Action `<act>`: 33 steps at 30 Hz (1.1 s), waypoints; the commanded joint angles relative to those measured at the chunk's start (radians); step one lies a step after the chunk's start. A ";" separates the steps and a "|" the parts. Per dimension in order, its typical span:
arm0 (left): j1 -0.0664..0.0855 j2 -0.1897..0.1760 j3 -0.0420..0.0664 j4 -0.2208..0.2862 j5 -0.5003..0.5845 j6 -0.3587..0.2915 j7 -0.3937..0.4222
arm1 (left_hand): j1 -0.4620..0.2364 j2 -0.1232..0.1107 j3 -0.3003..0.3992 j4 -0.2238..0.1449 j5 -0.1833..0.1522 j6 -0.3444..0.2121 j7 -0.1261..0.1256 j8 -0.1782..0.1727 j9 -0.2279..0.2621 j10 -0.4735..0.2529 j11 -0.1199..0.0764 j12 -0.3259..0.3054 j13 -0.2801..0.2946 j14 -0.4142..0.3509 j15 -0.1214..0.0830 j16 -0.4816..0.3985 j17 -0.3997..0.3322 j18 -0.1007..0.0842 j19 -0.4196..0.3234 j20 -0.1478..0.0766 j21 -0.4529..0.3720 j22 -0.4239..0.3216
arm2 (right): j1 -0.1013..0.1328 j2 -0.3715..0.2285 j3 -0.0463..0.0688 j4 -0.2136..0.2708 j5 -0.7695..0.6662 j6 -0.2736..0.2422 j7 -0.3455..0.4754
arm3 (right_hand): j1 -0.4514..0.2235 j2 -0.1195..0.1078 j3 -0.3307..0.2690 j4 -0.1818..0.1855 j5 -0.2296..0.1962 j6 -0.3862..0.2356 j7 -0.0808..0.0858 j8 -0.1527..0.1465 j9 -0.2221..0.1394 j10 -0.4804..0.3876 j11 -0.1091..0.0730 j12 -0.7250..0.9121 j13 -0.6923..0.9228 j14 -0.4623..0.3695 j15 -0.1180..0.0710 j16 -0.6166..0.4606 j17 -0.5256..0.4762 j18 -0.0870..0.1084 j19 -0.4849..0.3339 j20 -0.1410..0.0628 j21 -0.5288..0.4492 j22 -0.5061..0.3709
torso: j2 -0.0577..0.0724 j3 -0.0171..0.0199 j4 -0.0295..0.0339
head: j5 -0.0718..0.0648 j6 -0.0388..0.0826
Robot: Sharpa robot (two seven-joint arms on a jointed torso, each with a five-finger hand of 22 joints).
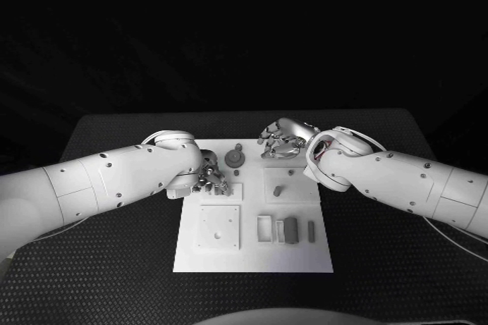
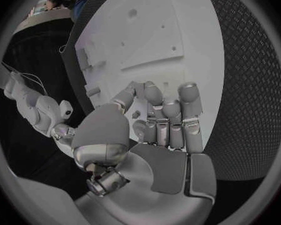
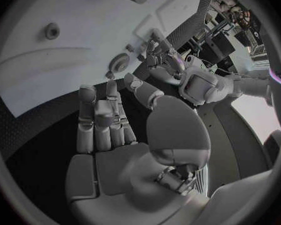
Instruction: Assemble the parts on the task board
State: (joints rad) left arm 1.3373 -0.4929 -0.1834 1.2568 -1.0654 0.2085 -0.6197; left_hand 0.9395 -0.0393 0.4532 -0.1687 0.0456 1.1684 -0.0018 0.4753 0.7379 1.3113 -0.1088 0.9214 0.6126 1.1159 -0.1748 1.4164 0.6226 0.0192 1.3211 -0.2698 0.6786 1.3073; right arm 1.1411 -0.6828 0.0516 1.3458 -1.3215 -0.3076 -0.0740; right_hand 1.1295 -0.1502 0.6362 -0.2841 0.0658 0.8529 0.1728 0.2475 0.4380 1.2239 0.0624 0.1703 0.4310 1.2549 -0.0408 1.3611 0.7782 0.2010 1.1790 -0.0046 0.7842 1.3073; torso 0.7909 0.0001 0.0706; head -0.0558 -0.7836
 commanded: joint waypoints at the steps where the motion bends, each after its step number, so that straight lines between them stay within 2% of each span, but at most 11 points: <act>1: -0.003 0.001 -0.003 -0.001 -0.005 0.009 -0.001 | 0.011 0.019 0.022 -0.015 0.003 0.007 -0.001 0.003 0.001 0.006 0.000 0.003 0.001 0.019 -0.029 0.006 0.002 0.035 -0.001 -0.006 0.004 0.021 | -0.001 0.000 0.000 0.002 -0.001 0.010 0.007 | -0.012 0.001 0.001 0.004 0.002 -0.003 0.007 0.007 -0.001 -0.001 0.009 -0.004 0.000 -0.009 0.001 -0.004 -0.001 0.061 0.002 -0.007 -0.005 0.018 | 0.000 0.0000 0.0000 | 0.001 0.000; 5: -0.003 0.001 -0.003 -0.002 -0.005 0.007 0.000 | 0.003 0.013 0.019 -0.009 0.003 0.006 -0.001 0.002 0.002 0.005 0.001 0.002 0.001 0.017 -0.029 0.005 0.002 0.035 -0.002 -0.006 0.004 0.020 | -0.001 0.000 0.000 0.002 -0.001 0.010 0.007 | -0.012 0.001 0.001 0.005 0.001 -0.003 0.007 0.007 -0.001 -0.001 0.009 -0.004 0.000 -0.009 0.001 -0.004 -0.001 0.061 0.002 -0.007 -0.005 0.018 | 0.000 0.0003 -0.0001 | 0.001 0.001; 8: -0.003 0.002 -0.003 -0.004 -0.002 0.003 0.000 | -0.008 -0.009 0.015 -0.001 0.003 0.003 0.000 0.002 0.002 0.003 0.001 0.001 0.002 0.015 -0.029 0.003 0.003 0.036 -0.005 -0.006 0.004 0.019 | -0.001 0.000 0.000 0.002 -0.001 0.009 0.007 | -0.013 0.001 0.001 0.005 0.001 -0.003 0.007 0.007 -0.001 -0.001 0.009 -0.004 0.000 -0.009 0.001 -0.004 -0.001 0.061 0.002 -0.007 -0.005 0.018 | 0.000 0.0001 -0.0003 | 0.001 0.001; 15: -0.003 0.002 -0.003 -0.005 0.001 0.000 0.002 | -0.065 -0.058 0.006 0.053 0.002 -0.006 0.002 -0.002 0.003 -0.004 0.003 -0.005 0.001 0.010 -0.029 -0.003 0.002 0.039 -0.011 -0.007 -0.001 0.016 | -0.001 -0.001 0.000 0.002 -0.001 0.008 0.006 | -0.013 0.001 0.001 0.004 0.001 -0.003 0.007 0.007 -0.001 -0.001 0.009 -0.004 0.000 -0.009 0.001 -0.004 -0.001 0.061 0.002 -0.007 -0.005 0.018 | 0.000 0.0003 -0.0004 | 0.000 0.001; 16: -0.003 0.002 -0.003 -0.005 0.002 0.000 0.002 | -0.084 -0.069 0.004 0.072 0.002 -0.008 0.002 -0.003 0.004 -0.005 0.003 -0.006 0.001 0.009 -0.029 -0.004 0.002 0.039 -0.011 -0.008 -0.002 0.016 | -0.001 -0.001 0.000 0.002 -0.001 0.007 0.006 | -0.013 0.001 0.001 0.004 0.001 -0.003 0.007 0.007 -0.001 -0.001 0.009 -0.004 0.000 -0.009 0.001 -0.004 -0.001 0.061 0.002 -0.007 -0.005 0.018 | 0.000 0.0003 -0.0003 | 0.000 0.001; 22: -0.003 0.001 -0.003 -0.004 0.003 0.000 0.003 | -0.116 -0.098 0.009 0.114 0.002 -0.009 0.001 -0.003 0.006 -0.006 0.001 -0.007 0.002 0.009 -0.031 -0.005 0.003 0.044 -0.012 -0.010 -0.004 0.016 | -0.001 -0.001 0.000 0.002 -0.001 0.008 0.006 | -0.013 0.000 0.001 0.004 0.001 -0.003 0.007 0.007 -0.001 -0.002 0.009 -0.005 0.000 -0.009 0.001 -0.004 -0.001 0.061 0.002 -0.007 -0.005 0.018 | 0.000 0.0004 -0.0004 | 0.000 0.002; 26: -0.003 0.000 -0.003 -0.003 0.003 -0.001 0.003 | -0.125 -0.112 0.015 0.135 0.003 -0.010 0.000 -0.002 0.007 -0.007 0.001 -0.007 0.003 0.008 -0.031 -0.005 0.004 0.046 -0.012 -0.010 -0.004 0.016 | -0.001 -0.001 0.000 0.001 -0.001 0.011 0.007 | -0.013 0.000 0.001 0.004 0.001 -0.003 0.008 0.007 -0.001 -0.002 0.009 -0.005 0.000 -0.009 0.001 -0.004 -0.001 0.061 0.001 -0.007 -0.005 0.018 | 0.000 0.0004 -0.0008 | 0.000 0.003; 33: -0.003 -0.002 -0.003 -0.002 0.003 -0.002 0.004 | -0.126 -0.126 0.020 0.151 0.003 -0.010 0.000 -0.002 0.009 -0.007 0.000 -0.006 0.004 0.008 -0.032 -0.005 0.006 0.047 -0.012 -0.009 -0.002 0.017 | -0.001 -0.001 0.000 0.002 -0.001 0.010 0.007 | -0.014 0.000 0.001 0.004 0.001 -0.004 0.008 0.007 -0.002 -0.002 0.009 -0.005 0.000 -0.010 0.001 -0.004 -0.001 0.061 0.001 -0.006 -0.006 0.018 | 0.000 0.0004 -0.0003 | 0.000 0.003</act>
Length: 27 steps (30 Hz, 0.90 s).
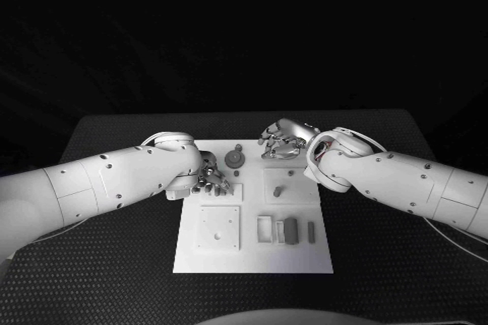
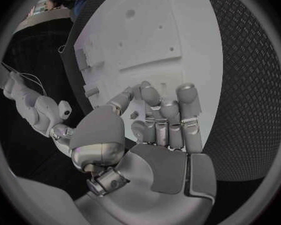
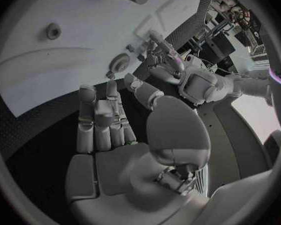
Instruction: Assemble the parts on the task board
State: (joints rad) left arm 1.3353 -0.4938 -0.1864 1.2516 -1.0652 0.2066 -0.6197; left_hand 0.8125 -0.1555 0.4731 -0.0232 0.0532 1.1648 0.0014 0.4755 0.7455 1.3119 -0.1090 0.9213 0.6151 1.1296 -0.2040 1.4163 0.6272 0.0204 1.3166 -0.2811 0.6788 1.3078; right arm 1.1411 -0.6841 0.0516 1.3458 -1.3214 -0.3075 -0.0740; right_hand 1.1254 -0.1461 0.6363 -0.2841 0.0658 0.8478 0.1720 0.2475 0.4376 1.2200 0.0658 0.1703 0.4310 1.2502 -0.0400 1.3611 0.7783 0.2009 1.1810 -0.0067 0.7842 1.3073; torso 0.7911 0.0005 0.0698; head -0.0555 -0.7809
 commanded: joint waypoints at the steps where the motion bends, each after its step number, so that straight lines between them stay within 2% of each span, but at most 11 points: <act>1: -0.001 -0.001 0.000 0.003 0.002 -0.002 0.004 | 0.001 -0.011 0.001 0.007 -0.005 -0.007 -0.003 -0.002 0.002 -0.007 0.001 -0.006 0.002 -0.006 -0.003 -0.005 0.001 0.046 -0.008 0.002 -0.002 0.017 | -0.001 0.000 0.000 0.002 -0.001 0.010 0.007 | -0.010 -0.004 0.001 0.004 0.001 0.002 0.008 0.007 -0.001 0.001 0.006 -0.005 0.000 -0.005 0.000 -0.004 -0.001 0.061 -0.001 -0.004 -0.006 0.018 | 0.000 0.0001 0.0005 | 0.000 0.000; 10: -0.001 -0.012 0.000 0.009 -0.004 -0.024 0.011 | -0.007 -0.038 0.005 0.042 -0.005 -0.007 -0.004 -0.001 0.005 -0.007 0.000 -0.006 0.004 -0.006 -0.003 -0.004 0.003 0.048 -0.008 0.003 -0.001 0.017 | -0.001 0.000 0.000 0.001 -0.001 0.009 0.007 | -0.010 -0.004 0.001 0.005 0.002 0.001 0.009 0.007 -0.001 0.001 0.006 -0.005 0.000 -0.006 0.000 -0.005 -0.002 0.061 -0.002 -0.004 -0.006 0.018 | 0.000 -0.0006 0.0005 | 0.001 0.003; 11: -0.001 -0.014 0.000 0.010 -0.005 -0.029 0.012 | -0.003 0.009 -0.083 -0.005 -0.001 -0.014 -0.004 0.002 0.012 -0.013 -0.001 -0.004 0.008 -0.012 -0.002 0.000 0.008 0.055 -0.019 -0.002 0.003 0.023 | -0.001 0.000 0.000 0.001 -0.001 0.009 0.007 | -0.010 -0.004 0.001 0.005 0.002 0.001 0.009 0.007 -0.001 0.001 0.006 -0.005 0.000 -0.006 0.000 -0.005 -0.002 0.061 -0.002 -0.004 -0.006 0.018 | 0.000 -0.0006 0.0005 | 0.001 0.003; 15: -0.001 -0.024 0.002 0.016 0.033 -0.054 0.011 | -0.040 0.005 -0.136 0.009 -0.005 -0.014 -0.006 -0.001 0.011 -0.014 -0.002 -0.007 0.008 -0.013 -0.006 -0.004 0.007 0.055 -0.024 0.002 -0.002 0.017 | -0.001 0.001 0.000 -0.003 -0.001 0.008 0.007 | -0.010 -0.004 0.001 0.005 0.002 0.001 0.009 0.007 -0.002 0.001 0.006 -0.005 0.000 -0.006 0.001 -0.005 -0.002 0.061 -0.002 -0.004 -0.006 0.018 | -0.001 -0.0011 0.0008 | 0.000 0.004; 21: 0.000 -0.041 0.011 0.030 0.079 -0.065 0.012 | -0.071 0.000 -0.179 0.053 -0.005 -0.013 -0.010 -0.003 0.010 -0.015 -0.007 -0.006 0.011 -0.015 -0.011 -0.002 0.010 0.063 -0.028 -0.001 -0.005 0.016 | -0.001 0.001 0.000 -0.006 -0.001 0.005 0.007 | -0.011 -0.006 0.003 0.004 0.002 -0.001 0.009 0.007 -0.002 -0.003 0.007 -0.006 0.000 -0.015 0.001 -0.011 -0.004 0.061 -0.011 -0.001 -0.012 0.018 | -0.002 -0.0020 0.0024 | 0.000 0.006; 22: 0.000 -0.043 0.015 0.032 0.090 -0.065 0.012 | -0.064 -0.003 -0.186 0.066 -0.004 -0.013 -0.011 -0.004 0.011 -0.016 -0.008 -0.006 0.011 -0.016 -0.013 -0.002 0.011 0.066 -0.028 -0.001 -0.006 0.016 | -0.001 0.001 0.000 -0.007 -0.001 0.004 0.007 | -0.011 -0.006 0.003 0.004 0.002 -0.001 0.009 0.007 -0.002 -0.003 0.007 -0.006 0.000 -0.015 0.001 -0.011 -0.004 0.061 -0.011 -0.001 -0.012 0.018 | -0.002 -0.0023 0.0028 | 0.000 0.005; 23: 0.000 -0.049 0.025 0.037 0.103 -0.072 0.014 | -0.044 -0.005 -0.199 0.093 -0.003 -0.011 -0.011 -0.004 0.011 -0.016 -0.009 -0.006 0.013 -0.016 -0.013 -0.002 0.012 0.069 -0.028 0.001 -0.006 0.016 | -0.001 0.001 0.000 -0.007 -0.001 0.003 0.007 | -0.012 -0.006 0.003 0.004 0.002 -0.001 0.010 0.007 -0.002 -0.003 0.007 -0.006 0.000 -0.016 0.002 -0.011 -0.004 0.061 -0.011 0.000 -0.012 0.018 | -0.002 -0.0021 0.0023 | 0.001 0.006; 24: 0.000 -0.050 0.028 0.038 0.103 -0.075 0.015 | -0.037 -0.005 -0.206 0.106 -0.004 -0.013 -0.011 -0.005 0.011 -0.017 -0.008 -0.006 0.013 -0.017 -0.014 -0.003 0.012 0.070 -0.028 0.001 -0.006 0.016 | -0.001 0.001 0.000 -0.007 -0.001 0.003 0.007 | -0.012 -0.006 0.003 0.004 0.002 -0.001 0.010 0.007 -0.002 -0.003 0.007 -0.006 0.000 -0.016 0.002 -0.012 -0.004 0.061 -0.012 0.000 -0.012 0.018 | -0.002 -0.0018 0.0016 | 0.001 0.006; 25: 0.000 -0.056 0.036 0.044 0.103 -0.083 0.016 | 0.042 -0.001 -0.272 0.205 -0.006 -0.013 -0.008 -0.006 0.013 -0.018 -0.012 -0.006 0.016 -0.016 -0.014 -0.003 0.015 0.074 -0.027 0.004 -0.005 0.017 | -0.001 0.001 0.000 -0.007 -0.001 0.003 0.007 | -0.012 -0.006 0.003 0.004 0.002 -0.001 0.010 0.007 -0.003 -0.003 0.007 -0.007 0.000 -0.016 0.002 -0.012 -0.004 0.061 -0.012 0.000 -0.012 0.018 | -0.002 -0.0020 0.0017 | 0.001 0.007; 26: 0.001 -0.060 0.041 0.046 0.103 -0.087 0.017 | 0.087 0.005 -0.313 0.260 -0.009 -0.013 -0.011 -0.007 0.013 -0.017 -0.011 -0.006 0.017 -0.015 -0.011 -0.004 0.015 0.075 -0.027 0.004 -0.004 0.017 | -0.001 0.001 0.000 -0.007 -0.001 0.003 0.007 | -0.012 -0.006 0.003 0.004 0.002 -0.001 0.010 0.007 -0.003 -0.004 0.007 -0.007 0.000 -0.016 0.002 -0.012 -0.004 0.061 -0.012 0.000 -0.013 0.018 | -0.001 -0.0018 0.0010 | 0.001 0.009; 27: 0.001 -0.062 0.046 0.047 0.103 -0.089 0.019 | 0.107 0.003 -0.330 0.281 -0.006 -0.014 -0.012 -0.008 0.013 -0.017 -0.008 -0.006 0.017 -0.015 -0.012 -0.004 0.016 0.075 -0.026 0.004 -0.003 0.017 | -0.001 0.001 0.000 -0.007 -0.001 0.003 0.007 | -0.012 -0.006 0.003 0.004 0.002 -0.001 0.010 0.007 -0.003 -0.004 0.008 -0.007 0.000 -0.017 0.002 -0.012 -0.004 0.061 -0.013 0.000 -0.013 0.018 | 0.000 -0.0014 0.0007 | 0.002 0.009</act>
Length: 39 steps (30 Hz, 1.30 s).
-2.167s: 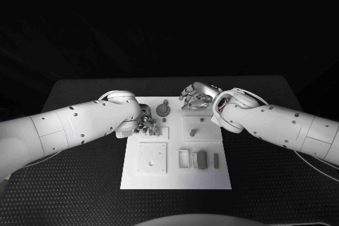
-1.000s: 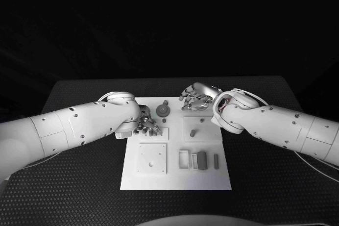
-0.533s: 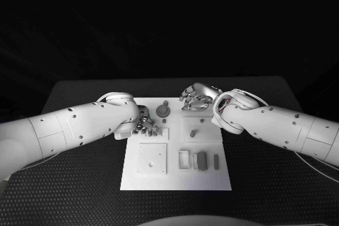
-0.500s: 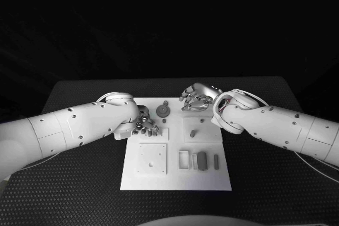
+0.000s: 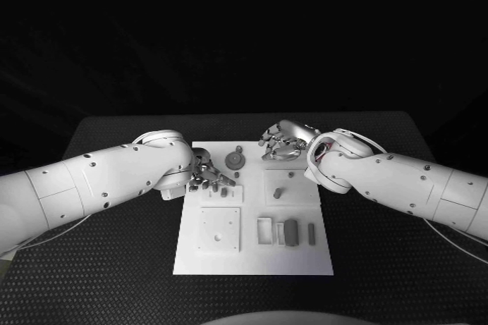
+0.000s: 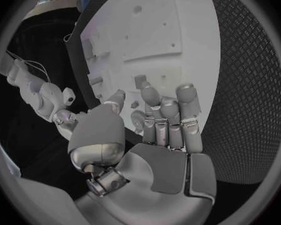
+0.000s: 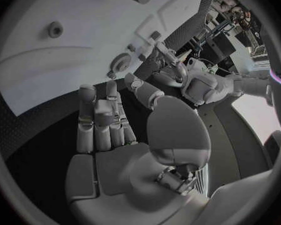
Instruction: Assemble the parts on the task board
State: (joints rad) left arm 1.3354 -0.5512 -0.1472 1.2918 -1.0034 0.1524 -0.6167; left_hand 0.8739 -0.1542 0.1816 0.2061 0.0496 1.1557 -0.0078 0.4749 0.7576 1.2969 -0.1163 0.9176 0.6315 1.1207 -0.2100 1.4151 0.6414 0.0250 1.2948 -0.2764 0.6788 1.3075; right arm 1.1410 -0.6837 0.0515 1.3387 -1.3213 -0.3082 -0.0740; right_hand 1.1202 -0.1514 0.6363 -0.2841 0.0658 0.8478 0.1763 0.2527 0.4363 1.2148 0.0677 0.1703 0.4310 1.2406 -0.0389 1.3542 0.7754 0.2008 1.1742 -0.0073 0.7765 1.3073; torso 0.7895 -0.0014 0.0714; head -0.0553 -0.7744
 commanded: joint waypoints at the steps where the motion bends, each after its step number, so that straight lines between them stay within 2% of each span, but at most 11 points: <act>1: 0.002 -0.009 0.014 0.008 0.045 -0.038 0.017 | 0.064 0.004 -0.055 0.075 -0.004 -0.006 0.000 -0.008 0.000 -0.001 -0.003 -0.002 0.001 -0.005 -0.007 -0.003 0.002 0.071 -0.003 -0.001 -0.003 0.018 | -0.001 0.000 0.000 0.000 -0.001 0.005 0.007 | -0.006 -0.001 0.003 0.004 0.002 -0.001 0.005 0.002 -0.001 0.001 0.006 -0.007 -0.001 -0.007 0.001 -0.005 -0.002 0.061 -0.006 0.001 -0.005 0.018 | 0.001 0.0004 -0.0006 | 0.002 0.004; 6: 0.014 -0.031 0.033 0.020 0.057 -0.065 0.018 | 0.122 0.046 -0.160 0.089 -0.002 -0.003 -0.001 -0.015 -0.005 0.003 -0.001 -0.003 0.000 0.001 -0.008 -0.006 0.001 0.071 0.003 0.000 -0.004 0.014 | -0.001 0.000 0.000 -0.001 -0.001 0.006 0.008 | -0.007 0.000 0.003 0.005 0.002 -0.001 0.006 0.002 -0.001 0.001 0.006 -0.006 0.000 -0.008 0.001 -0.006 -0.002 0.061 -0.007 0.001 -0.006 0.018 | 0.001 0.0011 -0.0007 | 0.004 0.007; 10: 0.034 -0.046 0.035 0.013 0.050 -0.115 0.012 | 0.170 0.080 -0.202 0.087 -0.002 -0.013 0.002 -0.025 -0.011 -0.005 0.002 -0.011 -0.004 -0.003 -0.006 -0.015 -0.002 0.070 0.001 0.001 -0.011 0.011 | -0.001 -0.001 0.000 -0.001 0.000 0.001 0.011 | -0.007 0.001 0.003 0.005 0.002 -0.001 0.006 0.002 -0.001 0.002 0.006 -0.006 0.000 -0.009 0.001 -0.006 -0.002 0.061 -0.007 0.002 -0.006 0.018 | 0.001 0.0020 -0.0010 | 0.003 0.009; 12: 0.045 -0.044 0.034 -0.004 0.008 -0.119 0.009 | 0.211 0.108 -0.235 0.088 -0.002 -0.053 0.023 -0.048 -0.020 -0.045 0.024 -0.044 -0.020 -0.037 0.016 -0.052 -0.018 0.059 -0.037 0.013 -0.045 -0.004 | -0.001 -0.004 0.000 -0.001 0.001 -0.004 0.012 | -0.007 0.001 0.004 0.005 0.002 -0.001 0.006 0.002 -0.001 0.002 0.006 -0.006 0.000 -0.009 0.001 -0.006 -0.002 0.061 -0.007 0.002 -0.006 0.018 | 0.001 0.0022 -0.0007 | 0.002 0.012; 18: 0.055 -0.036 0.033 -0.042 -0.039 -0.083 0.006 | 0.245 0.127 -0.268 0.089 -0.002 -0.134 0.073 -0.103 -0.053 -0.110 0.074 -0.150 -0.075 -0.094 0.070 -0.159 -0.070 0.033 -0.102 0.042 -0.146 -0.070 | -0.001 -0.005 0.000 -0.003 0.006 -0.012 0.015 | -0.007 0.002 0.003 0.005 0.001 -0.001 0.005 0.003 -0.001 0.008 0.004 -0.002 0.002 -0.008 0.000 -0.006 -0.002 0.061 -0.005 0.002 -0.006 0.018 | 0.001 0.0025 -0.0005 | 0.002 0.018; 22: 0.058 -0.038 0.033 -0.049 -0.047 -0.185 0.033 | 0.301 0.144 -0.263 0.088 0.004 -0.201 0.116 -0.151 -0.083 -0.174 0.120 -0.260 -0.131 -0.150 0.122 -0.267 -0.123 0.018 -0.169 0.086 -0.241 -0.135 | -0.001 -0.005 0.000 -0.004 0.006 -0.010 0.014 | -0.008 0.002 0.003 0.006 0.001 -0.001 0.004 0.004 -0.001 0.008 0.004 -0.002 0.002 -0.008 -0.001 -0.005 -0.002 0.061 -0.005 0.002 -0.005 0.018 | 0.002 0.0019 -0.0013 | 0.003 0.020; 24: 0.059 -0.037 0.033 -0.060 -0.051 -0.183 0.038 | 0.337 0.129 -0.247 0.089 0.015 -0.232 0.135 -0.162 -0.104 -0.194 0.141 -0.315 -0.162 -0.150 0.151 -0.313 -0.156 0.026 -0.175 0.115 -0.285 -0.174 | -0.001 -0.005 0.000 -0.004 0.007 -0.010 0.014 | -0.008 0.002 0.003 0.006 0.001 0.000 0.004 0.004 -0.001 0.008 0.004 -0.002 0.002 -0.008 -0.001 -0.005 -0.002 0.061 -0.005 0.002 -0.005 0.018 | 0.001 0.0017 -0.0017 | 0.005 0.023; 29: 0.069 -0.036 0.027 -0.091 -0.067 -0.179 0.051 | 0.338 0.114 -0.237 0.089 0.012 -0.234 0.136 -0.151 -0.118 -0.185 0.143 -0.335 -0.173 -0.132 0.155 -0.324 -0.169 0.035 -0.155 0.122 -0.300 -0.194 | -0.001 -0.006 0.000 -0.003 0.007 -0.007 0.013 | -0.008 0.002 0.003 0.006 0.001 0.000 0.004 0.004 -0.001 0.008 0.004 -0.001 0.002 -0.008 -0.001 -0.005 -0.002 0.061 -0.004 0.002 -0.005 0.018 | 0.002 0.0025 -0.0016 | 0.006 0.023; 33: 0.069 -0.037 0.019 -0.097 -0.098 -0.151 0.055 | 0.410 0.110 -0.233 0.087 0.020 -0.229 0.135 -0.137 -0.130 -0.179 0.144 -0.346 -0.178 -0.129 0.159 -0.329 -0.174 0.035 -0.148 0.127 -0.309 -0.201 | 0.000 -0.006 0.000 -0.004 0.008 -0.006 0.013 | -0.008 0.003 0.003 0.006 0.001 0.000 0.004 0.004 -0.001 0.009 0.004 -0.001 0.003 -0.008 -0.001 -0.005 -0.002 0.061 -0.004 0.002 -0.005 0.018 | 0.002 0.0025 -0.0012 | 0.008 0.025; 36: 0.069 -0.032 0.012 -0.107 -0.049 -0.116 0.065 | 0.477 0.120 -0.214 0.087 0.019 -0.207 0.127 -0.123 -0.136 -0.178 0.143 -0.354 -0.181 -0.130 0.161 -0.332 -0.176 0.034 -0.147 0.130 -0.314 -0.203 | 0.000 -0.006 0.000 -0.004 0.014 0.011 0.013 | -0.008 0.003 0.003 0.006 0.001 0.000 0.004 0.004 -0.002 0.009 0.004 -0.001 0.003 -0.008 -0.001 -0.005 -0.002 0.061 -0.004 0.002 -0.005 0.018 | 0.001 0.0014 -0.0007 | 0.004 0.024; 39: 0.069 -0.025 0.008 -0.124 0.021 -0.084 0.066 | 0.501 0.107 -0.148 0.087 0.006 -0.191 0.126 -0.137 -0.154 -0.183 0.149 -0.369 -0.187 -0.137 0.169 -0.339 -0.179 0.031 -0.151 0.136 -0.324 -0.207 | 0.000 -0.005 0.000 -0.003 0.014 0.012 0.013 | -0.008 0.003 0.003 0.006 0.001 0.000 0.004 0.004 -0.002 0.008 0.004 -0.001 0.003 -0.008 -0.001 -0.005 -0.002 0.061 -0.004 0.002 -0.005 0.018 | 0.001 0.0010 -0.0006 | 0.005 0.025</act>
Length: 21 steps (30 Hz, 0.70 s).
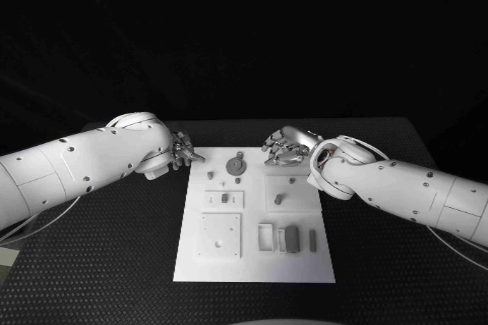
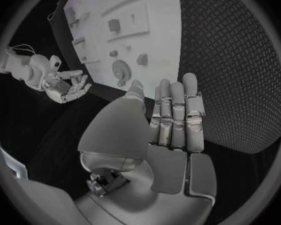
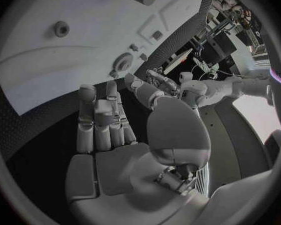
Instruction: Assemble the parts on the task board
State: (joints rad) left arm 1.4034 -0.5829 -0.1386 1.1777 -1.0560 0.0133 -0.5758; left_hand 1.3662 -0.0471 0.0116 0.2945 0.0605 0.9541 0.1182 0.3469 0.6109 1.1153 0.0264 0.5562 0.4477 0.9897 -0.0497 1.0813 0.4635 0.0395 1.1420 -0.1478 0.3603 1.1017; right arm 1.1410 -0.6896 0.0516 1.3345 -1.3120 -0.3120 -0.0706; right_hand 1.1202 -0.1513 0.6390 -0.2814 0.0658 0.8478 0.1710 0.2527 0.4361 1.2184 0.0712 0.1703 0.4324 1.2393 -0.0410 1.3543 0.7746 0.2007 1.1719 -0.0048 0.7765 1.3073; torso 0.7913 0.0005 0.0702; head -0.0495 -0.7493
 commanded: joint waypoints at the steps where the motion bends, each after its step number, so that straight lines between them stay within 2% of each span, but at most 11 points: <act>1: 0.001 0.009 -0.002 -0.015 0.084 0.061 0.027 | 0.008 0.003 0.027 -0.001 -0.005 0.016 -0.001 -0.011 -0.010 -0.005 0.009 -0.013 -0.005 -0.009 0.010 -0.006 -0.002 0.016 -0.002 0.009 -0.008 -0.002 | -0.001 0.001 0.000 0.001 0.004 0.016 0.010 | -0.008 0.003 0.001 0.003 0.001 0.000 0.009 0.004 -0.001 0.005 0.000 -0.001 0.001 -0.007 0.001 -0.005 -0.001 0.061 -0.002 0.000 -0.005 0.018 | 0.000 -0.0009 0.0006 | 0.000 0.000; 5: 0.001 0.026 -0.009 -0.036 0.121 0.093 0.024 | -0.055 -0.001 0.042 0.000 -0.001 0.023 0.002 -0.034 -0.031 -0.019 0.019 -0.035 -0.012 -0.031 0.022 -0.016 -0.005 0.016 -0.022 0.019 -0.024 -0.004 | -0.001 0.001 0.000 -0.005 0.017 0.018 0.017 | -0.008 0.003 0.001 0.003 0.001 -0.001 0.009 0.004 -0.002 0.005 0.000 -0.001 0.001 -0.007 0.001 -0.006 -0.001 0.061 -0.002 0.000 -0.006 0.018 | 0.000 -0.0011 -0.0006 | 0.001 0.001; 8: 0.000 0.038 -0.017 -0.052 0.141 0.107 0.019 | -0.079 -0.003 0.052 -0.001 0.019 -0.002 0.017 -0.062 -0.052 -0.041 0.030 -0.055 -0.020 -0.048 0.030 -0.023 -0.007 0.016 -0.037 0.026 -0.035 -0.005 | -0.001 0.002 0.000 -0.005 0.018 0.017 0.018 | -0.011 0.004 0.000 0.005 0.001 -0.001 0.009 0.004 -0.002 0.004 0.000 -0.001 0.002 -0.007 0.001 -0.006 -0.002 0.061 -0.002 0.000 -0.006 0.018 | 0.000 -0.0012 -0.0008 | 0.003 0.001; 9: 0.000 0.044 -0.022 -0.059 0.151 0.102 0.016 | -0.087 -0.011 0.056 -0.001 0.052 -0.013 0.024 -0.072 -0.060 -0.043 0.033 -0.060 -0.022 -0.052 0.032 -0.023 -0.007 0.017 -0.040 0.029 -0.037 -0.005 | -0.001 0.003 0.000 -0.005 0.018 0.016 0.017 | -0.011 0.004 0.000 0.005 0.001 -0.001 0.010 0.004 -0.002 0.004 0.000 -0.001 0.002 -0.007 0.001 -0.006 -0.002 0.061 -0.002 0.000 -0.006 0.018 | 0.001 -0.0011 -0.0008 | 0.003 0.001; 10: 0.000 0.049 -0.028 -0.064 0.157 0.101 0.013 | -0.098 -0.015 0.060 -0.001 0.066 -0.020 0.028 -0.079 -0.068 -0.044 0.034 -0.064 -0.022 -0.055 0.034 -0.022 -0.006 0.018 -0.042 0.031 -0.039 -0.004 | -0.001 0.003 0.000 -0.006 0.018 0.016 0.016 | -0.012 0.004 0.000 0.005 0.001 -0.001 0.010 0.004 -0.002 0.004 0.000 -0.001 0.002 -0.007 0.001 -0.006 -0.002 0.061 -0.002 0.000 -0.006 0.018 | 0.001 -0.0015 -0.0010 | 0.002 0.001; 13: -0.001 0.060 -0.042 -0.075 0.189 0.113 0.013 | -0.138 -0.028 0.064 0.000 0.070 -0.042 0.039 -0.097 -0.089 -0.024 0.029 -0.055 -0.016 -0.042 0.028 -0.004 0.003 0.024 -0.024 0.028 -0.028 0.007 | -0.001 0.004 0.000 -0.007 0.017 0.014 0.014 | -0.016 0.004 -0.001 0.008 0.001 -0.002 0.010 0.004 -0.002 0.004 0.000 0.000 0.002 -0.007 0.001 -0.006 -0.002 0.061 -0.002 0.001 -0.007 0.018 | 0.001 -0.0014 -0.0016 | 0.002 0.000; 17: -0.001 0.066 -0.047 -0.078 0.220 0.115 0.011 | -0.204 -0.041 0.074 -0.001 0.069 -0.038 0.038 -0.098 -0.104 -0.025 0.028 -0.055 -0.012 -0.047 0.025 0.001 0.007 0.025 -0.025 0.024 -0.026 0.016 | -0.001 0.004 0.000 -0.009 0.017 0.011 0.013 | -0.018 0.004 -0.002 0.009 0.001 -0.002 0.010 0.004 -0.002 0.004 0.001 0.000 0.002 -0.007 0.001 -0.006 -0.002 0.061 -0.002 0.001 -0.007 0.018 | 0.001 -0.0010 -0.0013 | 0.000 -0.001; 20: -0.002 0.070 -0.047 -0.081 0.222 0.116 0.011 | -0.219 -0.055 0.082 -0.001 0.087 -0.041 0.039 -0.099 -0.111 -0.030 0.030 -0.056 -0.010 -0.053 0.026 0.001 0.007 0.024 -0.031 0.025 -0.028 0.021 | -0.001 0.005 0.000 -0.009 0.017 0.011 0.013 | -0.019 0.004 -0.002 0.010 0.001 -0.002 0.010 0.004 -0.002 0.004 0.001 0.000 0.002 -0.007 0.001 -0.006 -0.002 0.061 -0.002 0.001 -0.007 0.018 | 0.000 -0.0011 -0.0006 | -0.002 -0.001; 21: -0.002 0.070 -0.047 -0.083 0.222 0.113 0.012 | -0.220 -0.058 0.087 -0.001 0.110 -0.043 0.040 -0.099 -0.113 -0.033 0.031 -0.057 -0.009 -0.056 0.027 0.001 0.007 0.024 -0.033 0.026 -0.029 0.022 | -0.001 0.005 0.000 -0.009 0.017 0.010 0.014 | -0.019 0.004 -0.002 0.010 0.001 -0.002 0.010 0.004 -0.002 0.004 0.001 0.000 0.002 -0.007 0.001 -0.006 -0.002 0.061 -0.002 0.001 -0.007 0.018 | 0.000 -0.0009 -0.0005 | -0.002 -0.002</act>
State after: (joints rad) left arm 1.4014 -0.5151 -0.1856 1.0962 -0.8756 0.1051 -0.5683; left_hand 1.1509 -0.1041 0.0951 0.2928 0.1680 0.9180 0.1552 0.2524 0.4991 1.0875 0.0537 0.4985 0.4379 0.9415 -0.0234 1.0796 0.4695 0.0444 1.1134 -0.1237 0.3302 1.1237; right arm 1.1411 -0.6857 0.0516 1.3254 -1.2972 -0.3089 -0.0667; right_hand 1.1082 -0.1473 0.6361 -0.2785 0.0658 0.8454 0.1742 0.2527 0.4347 1.2168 0.0696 0.1703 0.4336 1.2397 -0.0410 1.3543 0.7737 0.2007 1.1703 -0.0031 0.7765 1.3073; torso 0.7921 -0.0009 0.0690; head -0.0501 -0.7503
